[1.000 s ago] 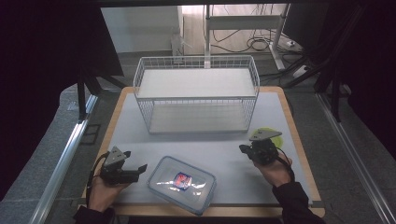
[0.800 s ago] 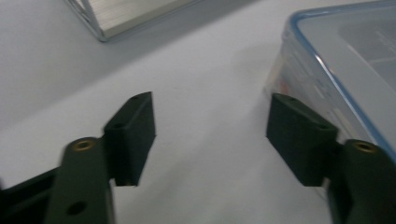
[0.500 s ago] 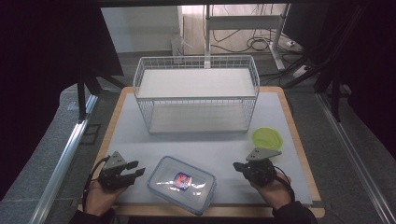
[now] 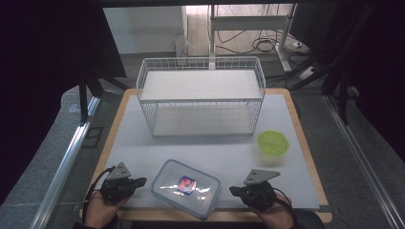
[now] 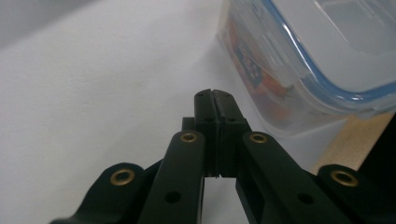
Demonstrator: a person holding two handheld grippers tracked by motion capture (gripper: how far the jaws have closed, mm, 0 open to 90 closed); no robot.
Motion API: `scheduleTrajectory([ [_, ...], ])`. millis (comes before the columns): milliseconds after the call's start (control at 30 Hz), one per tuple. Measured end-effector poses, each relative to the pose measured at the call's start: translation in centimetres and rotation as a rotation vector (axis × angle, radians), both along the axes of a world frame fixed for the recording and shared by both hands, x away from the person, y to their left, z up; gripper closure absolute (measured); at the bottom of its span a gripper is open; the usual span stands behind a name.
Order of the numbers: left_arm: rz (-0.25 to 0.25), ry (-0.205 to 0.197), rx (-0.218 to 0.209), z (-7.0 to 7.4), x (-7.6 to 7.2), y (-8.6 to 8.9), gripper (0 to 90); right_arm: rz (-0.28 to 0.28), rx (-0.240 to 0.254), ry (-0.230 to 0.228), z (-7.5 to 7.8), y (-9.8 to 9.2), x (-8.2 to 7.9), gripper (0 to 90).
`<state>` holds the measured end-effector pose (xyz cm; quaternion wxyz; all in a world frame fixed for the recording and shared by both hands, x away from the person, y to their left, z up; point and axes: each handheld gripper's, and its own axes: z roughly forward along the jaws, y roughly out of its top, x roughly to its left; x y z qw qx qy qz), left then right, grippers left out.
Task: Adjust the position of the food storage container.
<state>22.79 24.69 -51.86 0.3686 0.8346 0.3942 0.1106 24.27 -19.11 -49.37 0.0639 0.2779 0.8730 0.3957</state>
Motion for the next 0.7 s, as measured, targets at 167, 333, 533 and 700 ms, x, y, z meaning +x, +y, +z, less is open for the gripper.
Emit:
scheduleTrajectory([
  [167,0.000,0.011,0.010,-0.1,0.1,-0.4,89.6,0.038,0.000,0.043,-0.6,1.0,-0.6,89.4],
  [333,-0.013,0.021,0.010,-0.2,0.4,-0.9,89.3,0.086,-0.010,0.065,-1.1,2.3,-1.0,88.8],
  [533,-0.060,0.046,-0.027,-0.3,0.6,-2.2,89.7,0.088,-0.004,0.055,-0.9,2.7,-0.9,88.9],
  [700,-0.051,0.063,0.001,-0.5,0.9,-2.9,89.7,0.066,0.007,0.067,-0.9,2.5,-0.2,89.0],
])
